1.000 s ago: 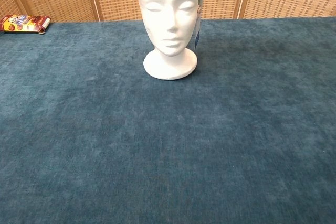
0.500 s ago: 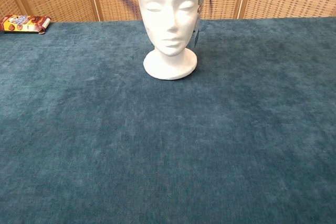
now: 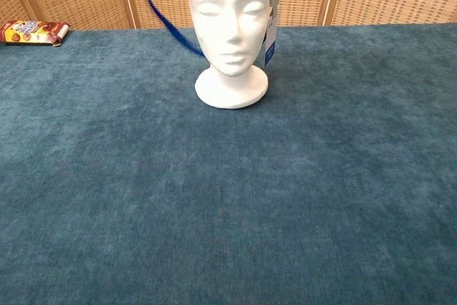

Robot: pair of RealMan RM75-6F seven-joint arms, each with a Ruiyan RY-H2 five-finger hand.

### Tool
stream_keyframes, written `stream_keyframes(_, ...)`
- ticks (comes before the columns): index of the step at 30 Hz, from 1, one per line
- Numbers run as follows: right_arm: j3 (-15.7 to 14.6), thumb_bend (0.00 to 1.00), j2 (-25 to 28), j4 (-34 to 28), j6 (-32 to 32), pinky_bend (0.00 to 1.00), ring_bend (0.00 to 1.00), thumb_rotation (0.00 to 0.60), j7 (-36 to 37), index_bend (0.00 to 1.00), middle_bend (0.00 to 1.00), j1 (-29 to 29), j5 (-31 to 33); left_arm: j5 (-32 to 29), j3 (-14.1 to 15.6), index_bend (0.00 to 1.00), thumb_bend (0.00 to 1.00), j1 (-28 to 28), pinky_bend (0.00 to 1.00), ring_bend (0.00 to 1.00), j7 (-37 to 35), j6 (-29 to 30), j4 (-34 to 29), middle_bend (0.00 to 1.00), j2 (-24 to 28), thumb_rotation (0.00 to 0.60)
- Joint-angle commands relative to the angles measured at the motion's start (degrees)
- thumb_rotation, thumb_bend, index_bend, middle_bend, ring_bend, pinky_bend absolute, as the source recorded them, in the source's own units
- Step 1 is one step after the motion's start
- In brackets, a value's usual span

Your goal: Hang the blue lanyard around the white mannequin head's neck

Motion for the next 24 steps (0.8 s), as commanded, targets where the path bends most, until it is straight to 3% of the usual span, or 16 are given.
stream_keyframes(1,0.0,0.29,0.1,-0.1,0.2,1.0,1.0,0.6,0.1,0.35,1.0,-0.1,0.0,0.2,0.1,0.66,0.12,0.2,0.68,0.82,0.0,0.2,-0.4,0.96,0.3,0.586)
stream_keyframes(8,0.1,0.29,0.3,-0.5,0.8,1.0,1.0,0.6,0.0,0.35,1.0,-0.4,0.0,0.7,0.3,0.61,0.05,0.6,0.66,0.78,-0.7,0.5,-1.4,0.93,1.1,0.455)
stream_keyframes(24,0.2,0.29,1.3,-2.3,2.0,1.0,1.0,0.6,-0.7,0.35,1.0,-1.1,0.6,1.8,0.5,0.58,0.04,2.8,0.65,0.68,-3.0,3.4,-2.4,0.82,2.7,0.416)
